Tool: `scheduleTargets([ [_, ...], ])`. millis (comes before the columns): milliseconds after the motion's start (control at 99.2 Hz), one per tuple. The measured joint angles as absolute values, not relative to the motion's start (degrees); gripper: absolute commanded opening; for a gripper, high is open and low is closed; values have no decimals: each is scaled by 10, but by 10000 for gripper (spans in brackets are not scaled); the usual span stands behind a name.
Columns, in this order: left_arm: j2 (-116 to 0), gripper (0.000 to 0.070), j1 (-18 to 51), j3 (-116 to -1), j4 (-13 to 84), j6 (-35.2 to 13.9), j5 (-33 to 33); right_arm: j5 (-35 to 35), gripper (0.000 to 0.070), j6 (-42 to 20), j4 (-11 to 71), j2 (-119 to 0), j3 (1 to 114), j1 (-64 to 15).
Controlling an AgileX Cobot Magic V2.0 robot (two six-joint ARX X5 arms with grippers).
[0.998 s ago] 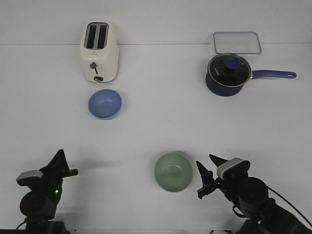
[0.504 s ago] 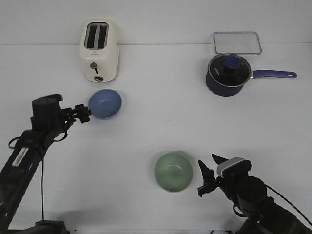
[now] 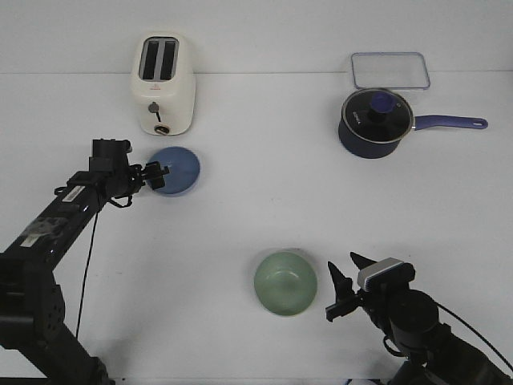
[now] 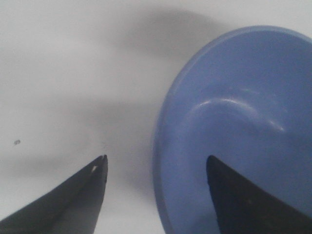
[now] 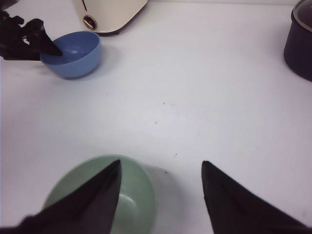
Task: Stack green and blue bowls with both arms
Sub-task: 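Reach the left gripper to the blue bowl and grip its rim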
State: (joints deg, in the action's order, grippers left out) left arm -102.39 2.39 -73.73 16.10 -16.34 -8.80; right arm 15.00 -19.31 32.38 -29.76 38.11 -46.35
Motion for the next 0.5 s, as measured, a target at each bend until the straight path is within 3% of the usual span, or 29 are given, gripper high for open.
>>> scheduleTargets([
  [91,-1029,0,25,-737,153,-161,-88,150,328,-193,324,-298,381,-463],
  [504,-994,10,37,-738,189,-148,-116,152,328,-193,324,-298,381,-463],
])
